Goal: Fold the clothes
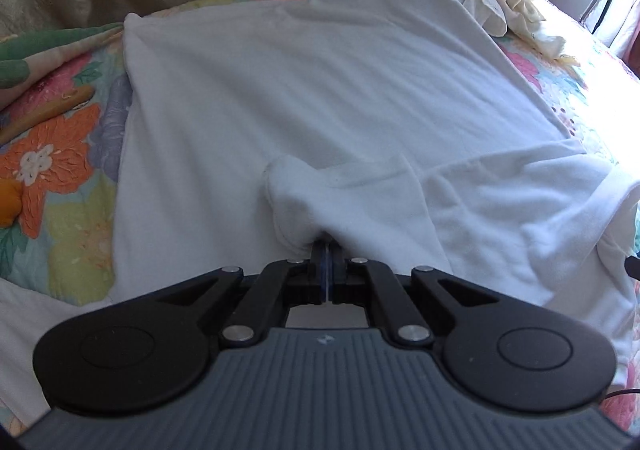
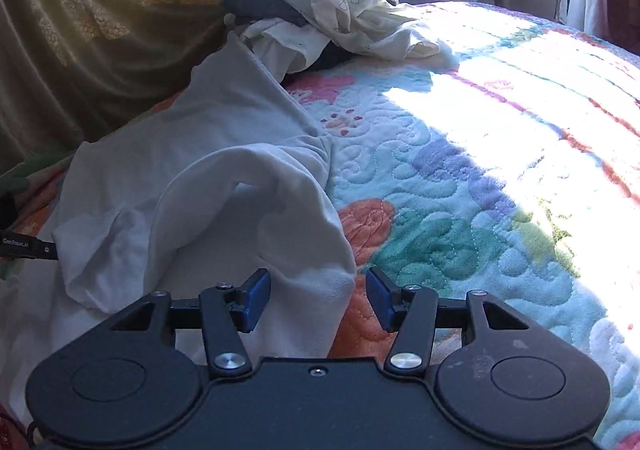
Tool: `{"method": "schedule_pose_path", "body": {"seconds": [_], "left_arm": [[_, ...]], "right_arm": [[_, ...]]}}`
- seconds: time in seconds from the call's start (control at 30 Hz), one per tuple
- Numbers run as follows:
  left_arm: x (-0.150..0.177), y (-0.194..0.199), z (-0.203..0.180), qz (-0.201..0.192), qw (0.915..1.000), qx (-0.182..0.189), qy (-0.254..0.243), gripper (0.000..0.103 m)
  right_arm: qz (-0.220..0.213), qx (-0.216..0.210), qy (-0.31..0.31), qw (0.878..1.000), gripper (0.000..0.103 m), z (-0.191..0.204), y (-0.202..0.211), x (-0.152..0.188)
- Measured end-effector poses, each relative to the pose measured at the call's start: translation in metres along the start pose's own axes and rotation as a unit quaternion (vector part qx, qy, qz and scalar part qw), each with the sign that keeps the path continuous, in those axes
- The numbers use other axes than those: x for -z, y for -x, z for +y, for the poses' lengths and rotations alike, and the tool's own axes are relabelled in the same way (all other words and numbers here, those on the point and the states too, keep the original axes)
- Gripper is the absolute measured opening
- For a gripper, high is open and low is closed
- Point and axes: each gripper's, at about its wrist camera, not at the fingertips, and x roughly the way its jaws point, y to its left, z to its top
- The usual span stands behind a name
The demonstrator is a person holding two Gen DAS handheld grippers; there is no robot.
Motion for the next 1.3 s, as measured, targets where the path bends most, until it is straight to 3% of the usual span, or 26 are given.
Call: {"method": "schedule_pose_path", "body": {"seconds": [0.17,0.27,0.33,0.37,0.47,0.63,0.77,0.83,0.9,1.0,1.07,1.13,1.23,1.27,1.3], "left_arm": [[0.002,-0.015,0.010,0.017,0.9997,0.010,0.015,0.001],[0.005,-0.027,0.012,0.030,0.9995,0.005,0.002,0.003],[0.005,-0.028,0.011,0.029,0.9996,0.004,-0.001,0.003],[0.005,-0.029,0.010,0.029,0.9996,0.003,-0.005,0.003],[0.004,-0.028,0.007,0.032,0.9994,0.000,-0.012,0.003],[0.002,-0.024,0.008,0.035,0.9993,0.013,-0.003,0.010],[0.004,-0.018,0.003,0.041,0.9988,0.024,-0.013,0.026],[0.004,-0.014,-0.001,0.040,0.9986,0.026,-0.023,0.029],[0.004,-0.010,-0.004,0.035,0.9985,0.022,-0.037,0.031],[0.006,-0.013,-0.018,0.035,0.9932,-0.024,-0.108,0.051],[0.014,-0.019,-0.023,0.035,0.9843,-0.090,-0.148,0.052],[0.014,-0.012,-0.011,0.030,0.9905,-0.062,-0.119,0.047],[0.009,-0.001,0.012,0.037,0.9978,-0.006,-0.055,0.031],[0.010,0.003,0.016,0.034,0.9981,-0.012,-0.049,0.030],[0.011,0.008,0.018,0.027,0.9983,-0.016,-0.049,0.030]], "right_arm": [[0.018,-0.023,-0.061,0.998,0.064,-0.011,-0.022,0.000],[-0.040,-0.033,-0.061,0.997,0.024,-0.008,-0.005,0.000],[-0.060,-0.047,-0.041,0.996,0.007,-0.001,0.009,-0.007],[-0.059,-0.035,-0.018,0.997,0.004,0.004,0.013,-0.010],[-0.079,0.041,0.035,0.995,0.003,0.011,0.027,-0.015],[-0.058,0.109,-0.009,0.992,0.001,-0.032,0.036,-0.009],[-0.015,0.113,-0.026,0.993,0.001,-0.046,0.018,0.007],[-0.013,0.118,0.013,0.993,0.001,-0.036,0.009,0.014],[-0.013,0.120,0.014,0.993,0.001,-0.030,0.013,0.011],[-0.012,0.123,0.015,0.992,0.001,-0.022,0.019,0.007],[-0.011,0.125,0.015,0.992,0.001,-0.016,0.023,0.004],[-0.011,0.127,0.015,0.992,0.001,-0.010,0.028,0.002],[-0.010,0.129,0.016,0.991,0.013,-0.001,0.034,-0.003],[-0.017,0.113,0.019,0.993,0.023,0.008,0.041,-0.007],[-0.027,0.097,0.024,0.995,0.042,0.020,0.049,-0.012]]}}
